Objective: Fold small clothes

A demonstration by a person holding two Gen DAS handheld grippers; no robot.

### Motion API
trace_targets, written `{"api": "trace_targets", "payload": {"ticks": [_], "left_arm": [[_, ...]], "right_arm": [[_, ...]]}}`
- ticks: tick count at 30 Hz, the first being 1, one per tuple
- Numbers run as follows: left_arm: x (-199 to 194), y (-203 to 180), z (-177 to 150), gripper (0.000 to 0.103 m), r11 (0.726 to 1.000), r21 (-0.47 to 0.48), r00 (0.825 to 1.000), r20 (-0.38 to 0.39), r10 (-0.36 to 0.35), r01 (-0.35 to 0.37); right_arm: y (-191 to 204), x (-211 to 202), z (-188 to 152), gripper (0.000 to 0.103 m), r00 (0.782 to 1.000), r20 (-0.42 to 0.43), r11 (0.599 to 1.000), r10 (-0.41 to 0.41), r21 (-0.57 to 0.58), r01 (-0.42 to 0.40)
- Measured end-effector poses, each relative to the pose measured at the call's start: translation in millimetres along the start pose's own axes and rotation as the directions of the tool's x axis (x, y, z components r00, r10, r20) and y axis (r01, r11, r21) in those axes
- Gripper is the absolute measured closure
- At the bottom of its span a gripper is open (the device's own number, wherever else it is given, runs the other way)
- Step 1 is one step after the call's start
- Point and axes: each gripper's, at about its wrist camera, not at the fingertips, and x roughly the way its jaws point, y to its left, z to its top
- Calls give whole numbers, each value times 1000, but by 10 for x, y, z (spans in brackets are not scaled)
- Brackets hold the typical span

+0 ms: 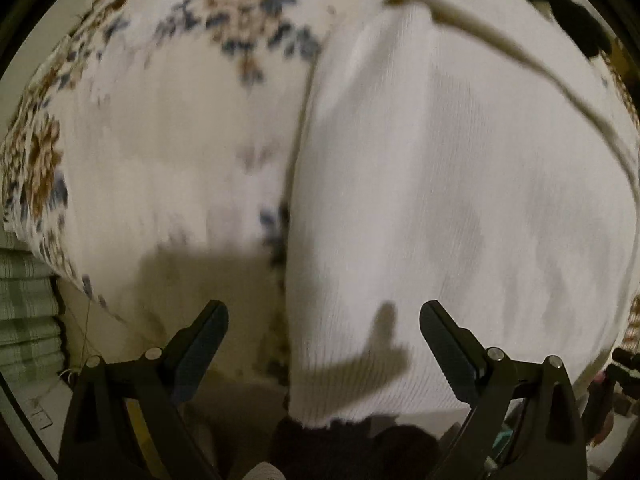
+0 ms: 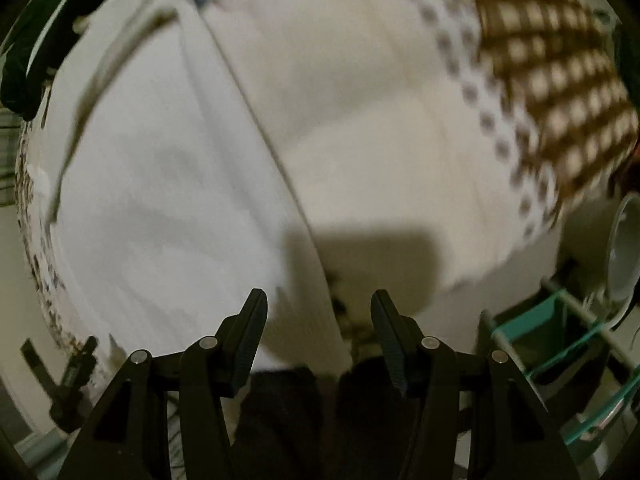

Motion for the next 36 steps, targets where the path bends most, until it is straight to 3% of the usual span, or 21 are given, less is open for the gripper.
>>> {"api": "trace_targets", "payload": {"ticks": [6,8,9,10,12,13,14,16,19,22,25,27,29,32,33,34,36], "left_arm": [[166,84,-328,6,997,-72,999,-34,-32,30],[222,111,-406,13,993,-106,997,-46,-63,58],[233,124,-428,26,990,-120,996,-45,-77,71],[244,138,-448,49,987,-135,995,-44,-95,88],[229,134,-485,74,979,-159,990,-35,-138,131],[192,122,-498,85,976,-164,989,-16,-145,141],[143,108,-509,90,975,-168,989,5,-146,145],[45,72,-521,93,972,-177,988,41,-147,152],[-124,101,-582,93,959,-215,981,83,-173,187],[-167,253,-651,88,923,-291,967,91,-236,253],[-41,494,-762,72,874,-381,952,67,-300,302],[24,652,-871,57,819,-457,934,93,-345,348],[96,799,-974,43,771,-509,920,127,-371,381],[178,933,-1023,39,732,-566,914,105,-392,379],[210,925,-1018,39,715,-586,909,100,-404,382],[216,929,-1058,39,699,-599,904,105,-415,390],[145,961,-1133,39,690,-605,902,119,-414,396]], "right_arm": [[-42,289,-229,46,996,-76,998,55,-39,-58],[75,481,-282,46,993,-99,997,70,-39,-74],[90,556,-309,46,990,-114,996,78,-34,-82],[128,618,-302,46,990,-116,995,86,-30,-90],[123,661,-204,47,987,-116,993,110,-22,-113],[127,647,-213,57,987,-108,992,120,-21,-123],[87,631,-162,77,987,-96,991,129,-24,-132],[103,595,-170,90,989,-81,991,124,-31,-127],[150,473,-157,94,988,-66,989,143,-28,-145],[193,389,-176,94,985,-64,986,158,-36,-161],[172,379,-115,93,983,-77,986,165,-18,-167],[182,431,-110,87,973,-111,979,205,21,-204],[179,480,-96,62,965,-135,974,225,45,-221],[280,551,-114,59,964,-152,976,218,27,-216],[296,566,-116,62,966,-154,978,206,18,-206],[329,549,-129,93,973,-135,982,190,1,-191],[400,429,-145,96,985,-88,988,146,-37,-150]]}}
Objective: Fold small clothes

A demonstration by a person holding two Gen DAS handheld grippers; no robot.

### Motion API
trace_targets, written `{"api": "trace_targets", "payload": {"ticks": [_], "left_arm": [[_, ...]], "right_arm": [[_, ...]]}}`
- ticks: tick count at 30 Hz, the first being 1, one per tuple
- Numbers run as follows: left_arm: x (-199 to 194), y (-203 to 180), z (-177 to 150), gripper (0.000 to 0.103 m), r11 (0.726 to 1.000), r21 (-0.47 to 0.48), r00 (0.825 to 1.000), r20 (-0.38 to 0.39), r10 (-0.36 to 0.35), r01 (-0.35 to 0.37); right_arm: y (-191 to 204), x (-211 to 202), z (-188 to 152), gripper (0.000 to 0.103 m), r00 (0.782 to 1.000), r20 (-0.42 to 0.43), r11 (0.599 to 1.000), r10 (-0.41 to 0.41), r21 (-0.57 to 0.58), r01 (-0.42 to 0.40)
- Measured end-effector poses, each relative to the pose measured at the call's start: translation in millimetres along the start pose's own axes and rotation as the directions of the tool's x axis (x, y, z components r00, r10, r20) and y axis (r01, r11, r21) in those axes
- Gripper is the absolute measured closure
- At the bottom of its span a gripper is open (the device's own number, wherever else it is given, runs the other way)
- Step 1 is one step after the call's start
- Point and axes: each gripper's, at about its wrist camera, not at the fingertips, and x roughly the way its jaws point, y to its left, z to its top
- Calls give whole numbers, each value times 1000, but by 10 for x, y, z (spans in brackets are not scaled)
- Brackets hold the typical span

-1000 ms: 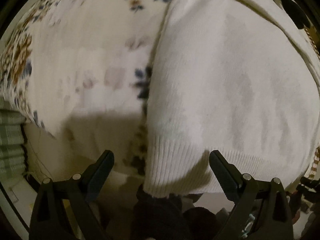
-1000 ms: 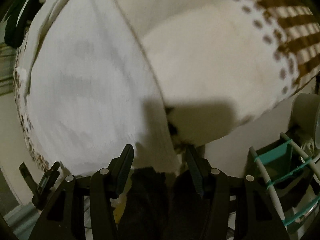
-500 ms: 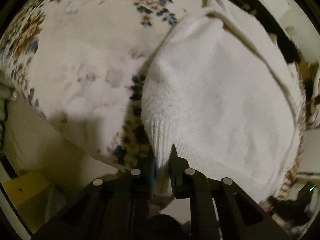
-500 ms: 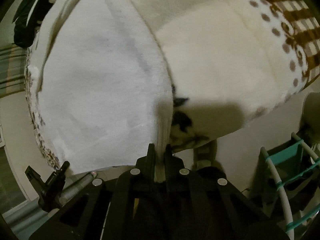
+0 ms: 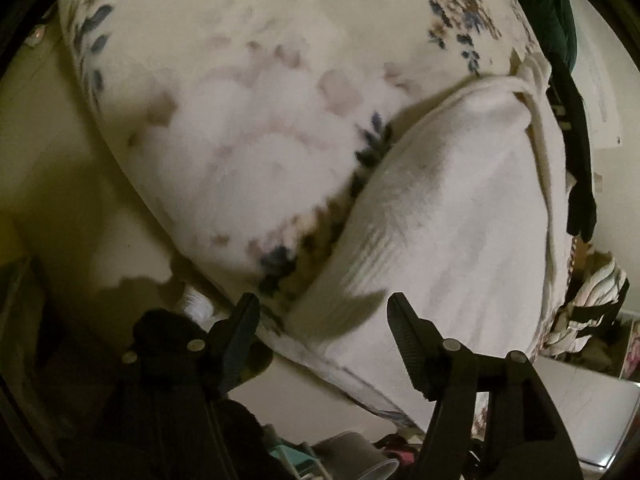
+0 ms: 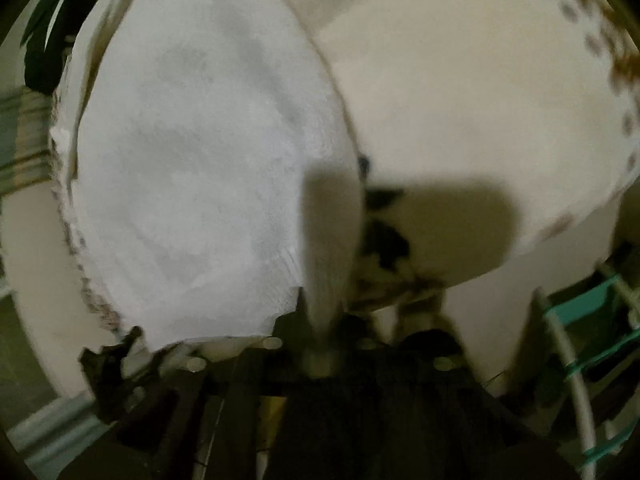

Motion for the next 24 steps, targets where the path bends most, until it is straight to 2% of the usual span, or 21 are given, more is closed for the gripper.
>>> {"api": "trace_targets", "payload": {"ticks": [2,4,7,12,16,19,20,21,22,24], "left_arm": [[-69,13,-123,39,1000,16,1000,1,3,-3],[32,-145,-206,39,1000,25,1000,-12,6,-5],[134,-194,-202,39,1000,5,999,-38,-6,6],[239,-303,-202,39,1000,-4,999,-46,-28,28],[381,-450,-162,39,999,47,1000,-23,9,-8],[448,-640,-173,42,987,131,995,24,92,-95],[438,-696,-192,49,980,160,992,42,115,-120],[395,-728,-209,83,975,182,991,66,117,-128],[326,-747,-212,95,971,205,991,86,106,-122],[183,-767,-197,96,965,231,988,118,100,-125]], "right_arm": [[44,-306,-23,96,994,100,999,-36,-4,36],[-12,-569,-16,96,986,162,998,-51,34,46],[-84,-840,43,96,975,204,995,-86,70,73],[-81,-954,208,96,971,204,991,-125,65,114],[123,-916,197,96,973,181,989,-145,9,146],[200,-852,123,96,974,171,988,-151,11,151],[251,-802,99,96,974,168,989,-151,20,150],[319,-753,69,96,975,166,989,-150,26,148],[320,-723,38,96,975,162,989,-149,27,146],[326,-705,-16,96,978,157,990,-139,25,137]]}}
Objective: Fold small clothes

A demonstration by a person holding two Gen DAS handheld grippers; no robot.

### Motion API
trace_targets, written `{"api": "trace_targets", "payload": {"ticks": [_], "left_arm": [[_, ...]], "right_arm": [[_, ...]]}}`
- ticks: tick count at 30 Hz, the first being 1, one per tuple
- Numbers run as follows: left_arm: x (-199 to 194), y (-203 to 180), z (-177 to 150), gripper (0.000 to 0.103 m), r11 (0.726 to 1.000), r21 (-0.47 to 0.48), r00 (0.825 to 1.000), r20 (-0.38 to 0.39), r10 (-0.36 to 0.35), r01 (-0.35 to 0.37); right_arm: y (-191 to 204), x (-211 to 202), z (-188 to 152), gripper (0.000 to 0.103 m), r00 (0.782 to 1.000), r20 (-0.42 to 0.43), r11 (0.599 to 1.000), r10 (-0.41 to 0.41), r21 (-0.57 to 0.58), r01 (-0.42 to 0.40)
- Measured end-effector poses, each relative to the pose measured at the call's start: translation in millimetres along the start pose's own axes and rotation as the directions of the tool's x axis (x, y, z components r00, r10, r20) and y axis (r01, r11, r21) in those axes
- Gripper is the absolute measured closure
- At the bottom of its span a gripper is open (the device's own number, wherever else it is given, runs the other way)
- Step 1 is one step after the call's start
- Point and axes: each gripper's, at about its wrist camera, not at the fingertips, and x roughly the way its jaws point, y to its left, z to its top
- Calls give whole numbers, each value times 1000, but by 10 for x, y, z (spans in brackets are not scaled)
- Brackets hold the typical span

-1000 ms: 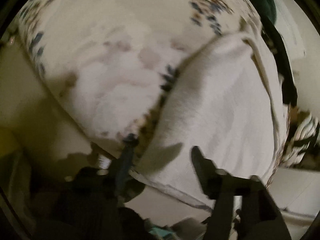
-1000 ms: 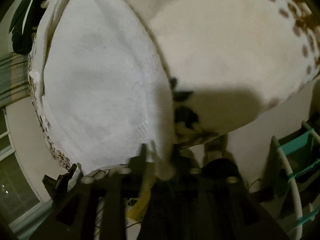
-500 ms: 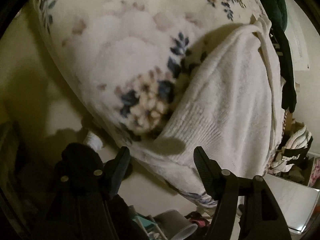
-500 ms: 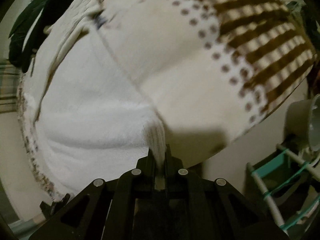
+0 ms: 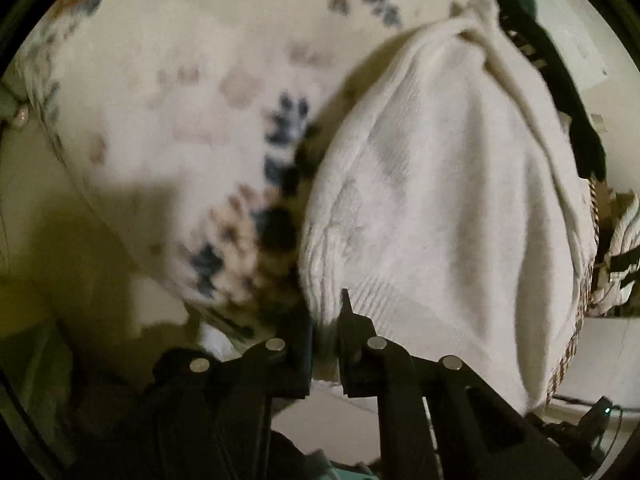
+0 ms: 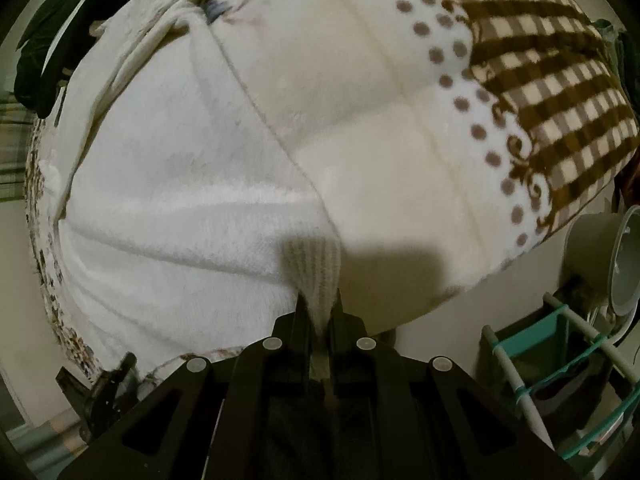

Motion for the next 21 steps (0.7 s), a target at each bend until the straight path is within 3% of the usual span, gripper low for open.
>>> {"api": "trace_targets", "payload": {"ticks": [5,10,11,13,15,16,19,21], "left_arm": [[-406,235,207,96,1000,14,999,44,4,-5],[-192,406,318,95,999,34,999,-19,43,-43],[-139,386,334,93,999,36,998,-42,35,-33],[-110,354,362,91,1000,24,997,-70,19,-17],[-159,333,375,82,1000,5,998,-68,-12,13],[-197,336,377,71,1000,-4,998,-56,-25,25],[-263,408,369,53,998,-20,998,-19,-62,62],[-206,415,407,52,998,-15,998,-22,-64,63]], "right_arm": [[-36,-101,-83,96,999,-24,999,40,-18,-41],[-172,165,-160,94,990,-131,997,51,-52,-59],[-196,265,-168,85,984,-167,997,55,-41,-63],[-342,432,-196,78,975,-218,1000,29,4,-29],[-503,415,-216,68,980,-189,997,59,54,-50],[-559,357,-231,62,982,-165,994,93,77,-81],[-672,247,-262,56,982,-107,984,156,103,-145],[-693,294,-268,55,977,-117,980,180,102,-168]]}}
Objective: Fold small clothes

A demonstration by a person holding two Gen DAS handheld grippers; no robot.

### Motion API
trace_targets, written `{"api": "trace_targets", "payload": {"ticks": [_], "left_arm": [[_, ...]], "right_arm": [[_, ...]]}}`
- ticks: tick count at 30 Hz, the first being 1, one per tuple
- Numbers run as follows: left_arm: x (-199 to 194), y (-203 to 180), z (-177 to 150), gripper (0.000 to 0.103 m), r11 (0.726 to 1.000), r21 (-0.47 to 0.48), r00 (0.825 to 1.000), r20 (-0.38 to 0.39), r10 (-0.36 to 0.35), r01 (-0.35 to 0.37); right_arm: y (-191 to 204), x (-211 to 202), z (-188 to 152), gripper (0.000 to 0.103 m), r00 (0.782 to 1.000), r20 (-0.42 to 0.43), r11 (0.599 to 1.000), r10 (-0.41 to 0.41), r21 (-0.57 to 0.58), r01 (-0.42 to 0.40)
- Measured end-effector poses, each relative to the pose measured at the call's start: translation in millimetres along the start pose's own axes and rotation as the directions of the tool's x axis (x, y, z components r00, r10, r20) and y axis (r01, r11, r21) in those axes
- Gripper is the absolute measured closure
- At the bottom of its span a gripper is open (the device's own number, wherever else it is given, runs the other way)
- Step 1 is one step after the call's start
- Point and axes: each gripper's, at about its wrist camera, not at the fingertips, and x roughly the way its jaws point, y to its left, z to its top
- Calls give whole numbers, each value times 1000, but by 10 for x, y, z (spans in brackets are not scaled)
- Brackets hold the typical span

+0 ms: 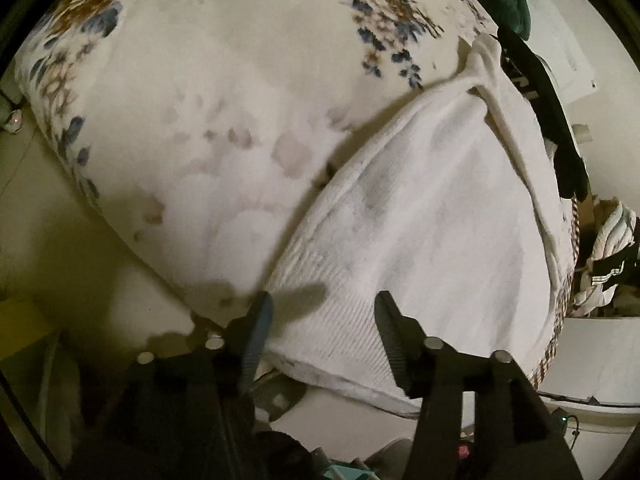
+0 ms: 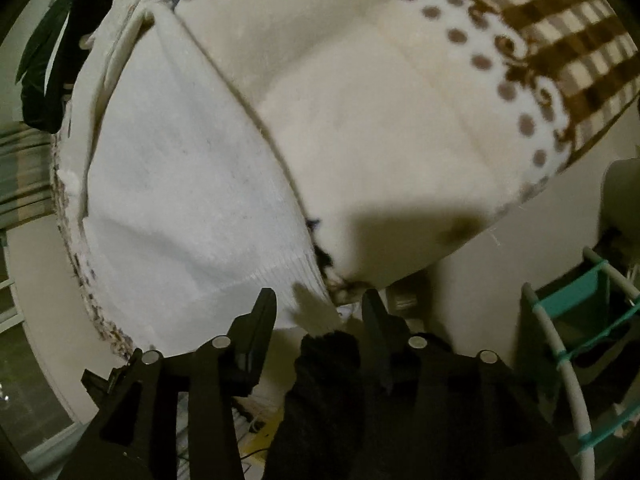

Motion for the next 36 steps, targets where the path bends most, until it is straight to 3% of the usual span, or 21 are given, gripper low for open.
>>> {"api": "trace_targets", "payload": {"ticks": [6,8,9,10,11,16,21,25,31,33,36], "left_arm": [[364,-104,87,52,994,97,997,-54,61,-56],[383,-185,82,54,986,142,995,-37,95,-89],[369,-231,70,74,980,166,993,-24,111,-106],[354,-271,56,94,975,188,992,-15,122,-117],[330,-300,36,94,972,204,992,-10,124,-119],[89,-489,-28,95,968,232,995,25,97,-100],[-336,-637,77,95,987,160,999,43,5,-12],[-656,-965,461,95,989,117,991,91,-102,91],[-733,-1691,1406,95,961,146,955,154,-255,233],[-681,-1983,1795,95,949,185,942,174,-288,256],[-447,-2334,2299,95,940,220,937,175,-301,261]], "right_arm": [[21,497,38,55,995,-96,999,-14,-49,9],[30,600,14,56,995,-98,999,-19,-44,15],[49,609,-2,57,996,-81,999,-26,-43,23],[77,620,-22,69,997,-67,999,-27,-42,24],[98,601,-50,88,998,-54,998,-33,-49,31],[212,325,-179,91,1000,-7,997,4,-79,-5],[428,-127,-220,92,995,26,991,98,-94,-95],[766,-568,-45,92,979,70,977,192,-107,-184],[1454,-1183,585,92,942,170,948,290,-185,-259],[1725,-1312,885,92,933,218,946,285,-223,-236],[2178,-1433,1478,93,916,306,945,258,-275,-175]]}}
